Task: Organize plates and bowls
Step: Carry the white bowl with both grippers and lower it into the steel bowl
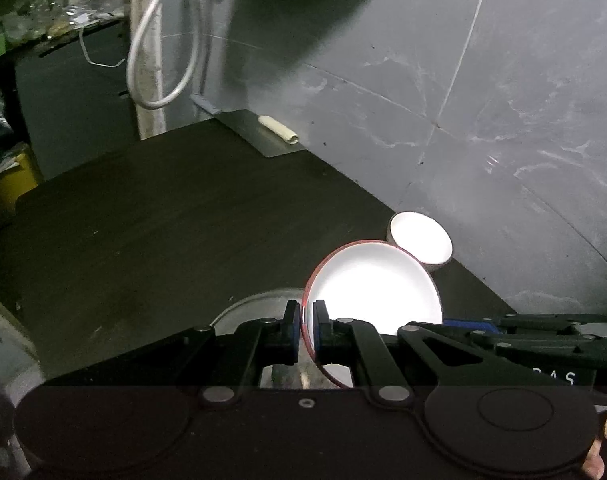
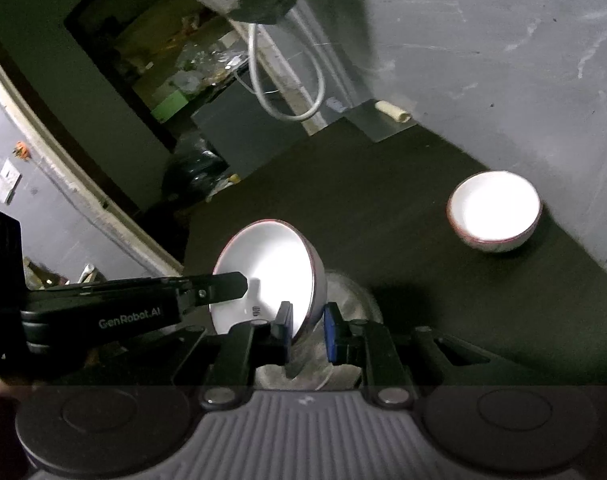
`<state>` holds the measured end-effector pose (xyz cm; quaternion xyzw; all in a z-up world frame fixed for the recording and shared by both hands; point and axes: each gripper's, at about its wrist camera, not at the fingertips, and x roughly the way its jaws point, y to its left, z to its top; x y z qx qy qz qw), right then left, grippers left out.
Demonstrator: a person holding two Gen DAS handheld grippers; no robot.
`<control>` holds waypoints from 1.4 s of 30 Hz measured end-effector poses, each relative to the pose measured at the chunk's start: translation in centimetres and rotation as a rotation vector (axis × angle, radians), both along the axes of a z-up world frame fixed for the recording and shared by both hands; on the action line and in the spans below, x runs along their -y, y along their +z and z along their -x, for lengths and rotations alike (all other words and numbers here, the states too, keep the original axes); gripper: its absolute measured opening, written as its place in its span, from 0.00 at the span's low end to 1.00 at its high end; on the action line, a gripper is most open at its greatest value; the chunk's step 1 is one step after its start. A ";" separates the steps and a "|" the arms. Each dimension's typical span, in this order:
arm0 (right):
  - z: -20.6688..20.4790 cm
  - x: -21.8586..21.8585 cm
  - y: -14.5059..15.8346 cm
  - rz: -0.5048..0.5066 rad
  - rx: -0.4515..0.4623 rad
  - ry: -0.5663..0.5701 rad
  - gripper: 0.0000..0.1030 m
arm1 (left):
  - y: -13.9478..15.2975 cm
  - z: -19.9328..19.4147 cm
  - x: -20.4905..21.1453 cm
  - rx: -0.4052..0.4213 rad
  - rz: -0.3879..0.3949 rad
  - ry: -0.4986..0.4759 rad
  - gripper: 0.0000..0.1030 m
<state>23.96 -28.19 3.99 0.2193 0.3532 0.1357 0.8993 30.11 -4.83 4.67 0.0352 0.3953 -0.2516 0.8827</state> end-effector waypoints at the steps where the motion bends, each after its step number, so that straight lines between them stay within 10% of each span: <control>1: 0.5 -0.5 0.1 0.000 0.001 0.007 0.18 | 0.1 0.7 -0.6 0.001 0.002 0.007 0.05; 42: 11.5 -7.5 -2.2 0.011 -0.098 0.106 0.18 | -3.3 13.5 -9.0 -0.127 0.053 0.137 0.06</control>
